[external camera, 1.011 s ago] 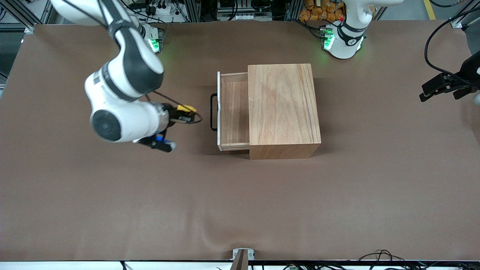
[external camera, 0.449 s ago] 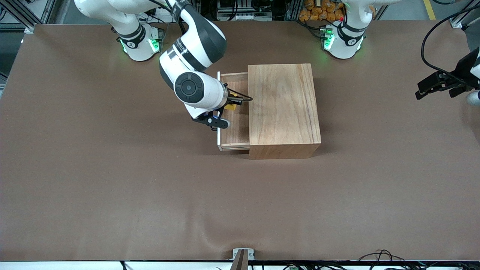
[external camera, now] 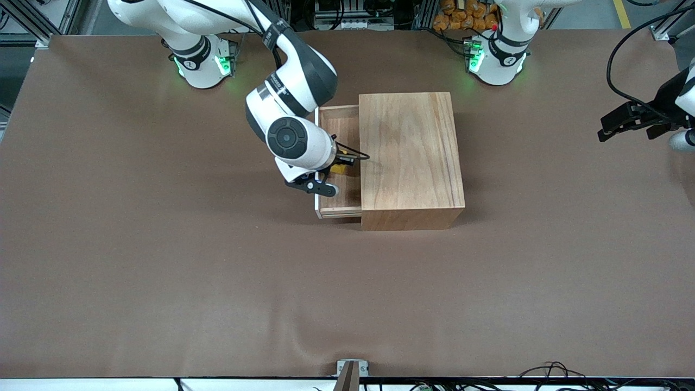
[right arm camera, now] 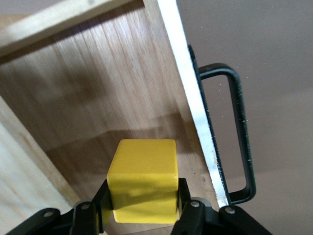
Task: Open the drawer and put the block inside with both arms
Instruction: 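Open the right gripper to drop the cube into the drawer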
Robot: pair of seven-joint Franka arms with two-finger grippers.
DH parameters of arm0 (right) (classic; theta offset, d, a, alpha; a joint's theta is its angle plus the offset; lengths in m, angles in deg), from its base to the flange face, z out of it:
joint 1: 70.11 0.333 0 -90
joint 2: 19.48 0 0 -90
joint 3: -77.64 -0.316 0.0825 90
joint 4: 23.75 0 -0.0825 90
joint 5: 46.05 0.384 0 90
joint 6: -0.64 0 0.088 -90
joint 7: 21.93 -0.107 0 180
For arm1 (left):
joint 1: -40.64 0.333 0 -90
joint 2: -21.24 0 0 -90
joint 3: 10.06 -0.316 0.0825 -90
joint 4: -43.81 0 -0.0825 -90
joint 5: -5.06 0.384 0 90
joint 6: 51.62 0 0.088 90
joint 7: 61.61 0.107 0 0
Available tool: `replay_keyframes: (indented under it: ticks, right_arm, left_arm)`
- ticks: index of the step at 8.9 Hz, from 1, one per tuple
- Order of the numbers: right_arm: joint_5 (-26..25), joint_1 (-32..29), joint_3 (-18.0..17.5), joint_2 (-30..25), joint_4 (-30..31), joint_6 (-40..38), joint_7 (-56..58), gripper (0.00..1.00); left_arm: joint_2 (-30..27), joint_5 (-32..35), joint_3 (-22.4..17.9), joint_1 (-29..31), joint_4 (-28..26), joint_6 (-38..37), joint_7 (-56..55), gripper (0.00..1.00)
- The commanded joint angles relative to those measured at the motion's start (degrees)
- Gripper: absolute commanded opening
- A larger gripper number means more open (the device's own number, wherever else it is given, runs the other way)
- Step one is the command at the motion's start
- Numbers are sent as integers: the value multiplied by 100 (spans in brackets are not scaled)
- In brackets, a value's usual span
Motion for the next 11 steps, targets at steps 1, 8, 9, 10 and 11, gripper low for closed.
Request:
replay_keyframes:
  ticks: [1,8,9,10,11]
  right_arm:
    - [-92,-2,48,-56,-25,-14,-17,100]
    - [-371,-1889,171,-424,-1720,-2025,220,100]
    - [-826,-2180,171,-486,-1809,-2113,246,100]
    - [-953,-2574,171,-644,-1853,-2123,516,100]
    - [-945,-2952,163,-811,-1906,-2166,1102,100]
  left_arm:
    - [-78,101,182,107,53,-109,9,100]
    - [-122,66,199,213,-61,49,70,100]
    - [-148,31,191,265,-70,49,70,100]
    - [-174,31,199,266,-87,32,70,100]
    - [-218,22,199,266,-131,32,70,100]
